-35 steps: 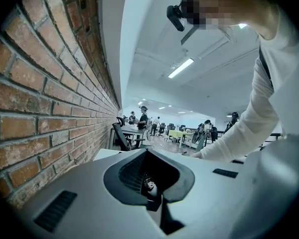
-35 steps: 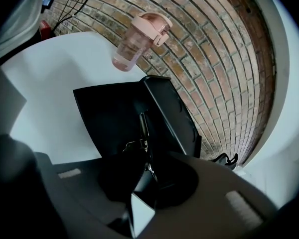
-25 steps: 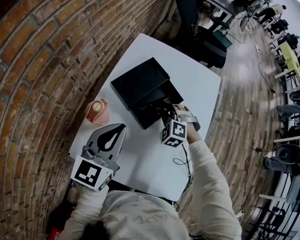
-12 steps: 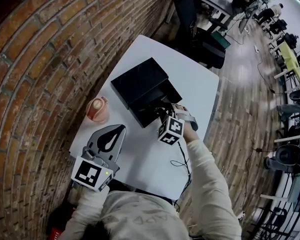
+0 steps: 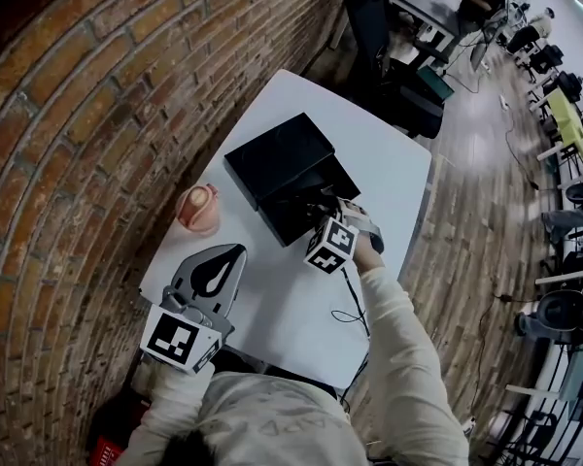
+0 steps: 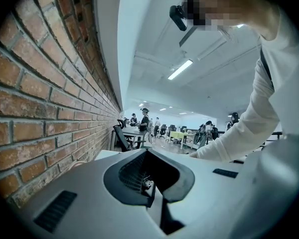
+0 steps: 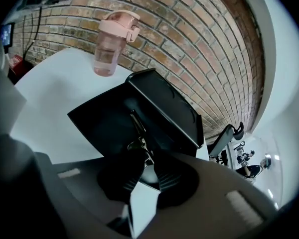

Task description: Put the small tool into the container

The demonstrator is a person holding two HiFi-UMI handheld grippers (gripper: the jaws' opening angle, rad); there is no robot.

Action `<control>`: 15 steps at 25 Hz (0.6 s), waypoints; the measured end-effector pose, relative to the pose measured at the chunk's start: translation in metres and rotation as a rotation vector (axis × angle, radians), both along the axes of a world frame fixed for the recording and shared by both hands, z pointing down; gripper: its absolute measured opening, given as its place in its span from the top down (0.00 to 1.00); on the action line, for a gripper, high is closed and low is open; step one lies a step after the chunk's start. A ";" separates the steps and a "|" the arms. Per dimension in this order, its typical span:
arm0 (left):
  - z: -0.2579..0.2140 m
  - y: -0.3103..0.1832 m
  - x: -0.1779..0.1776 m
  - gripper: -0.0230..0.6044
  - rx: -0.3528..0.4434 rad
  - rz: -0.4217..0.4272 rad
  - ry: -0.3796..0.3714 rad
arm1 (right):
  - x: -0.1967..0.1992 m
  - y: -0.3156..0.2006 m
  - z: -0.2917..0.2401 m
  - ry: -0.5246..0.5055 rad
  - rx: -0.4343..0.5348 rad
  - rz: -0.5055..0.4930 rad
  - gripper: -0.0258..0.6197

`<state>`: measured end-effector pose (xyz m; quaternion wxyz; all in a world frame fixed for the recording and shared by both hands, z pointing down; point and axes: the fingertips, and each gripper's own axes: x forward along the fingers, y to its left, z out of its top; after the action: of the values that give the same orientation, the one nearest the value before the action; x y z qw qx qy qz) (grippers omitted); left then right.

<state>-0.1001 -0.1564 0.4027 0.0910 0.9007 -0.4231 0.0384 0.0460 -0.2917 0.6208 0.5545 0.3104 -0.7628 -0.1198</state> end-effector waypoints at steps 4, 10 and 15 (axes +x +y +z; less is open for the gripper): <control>0.001 0.004 -0.007 0.96 -0.001 -0.014 -0.006 | 0.000 -0.007 0.003 -0.028 -0.006 0.062 0.85; 0.002 0.006 -0.018 0.96 -0.002 -0.040 -0.005 | -0.005 0.001 0.001 -0.192 -0.098 0.137 0.82; -0.001 0.007 -0.016 0.96 0.006 -0.033 -0.005 | -0.005 0.003 -0.002 -0.237 -0.121 0.156 0.83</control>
<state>-0.1164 -0.1496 0.4013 0.0880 0.8937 -0.4383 0.0377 0.0413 -0.2883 0.6186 0.4860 0.3467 -0.8022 0.0071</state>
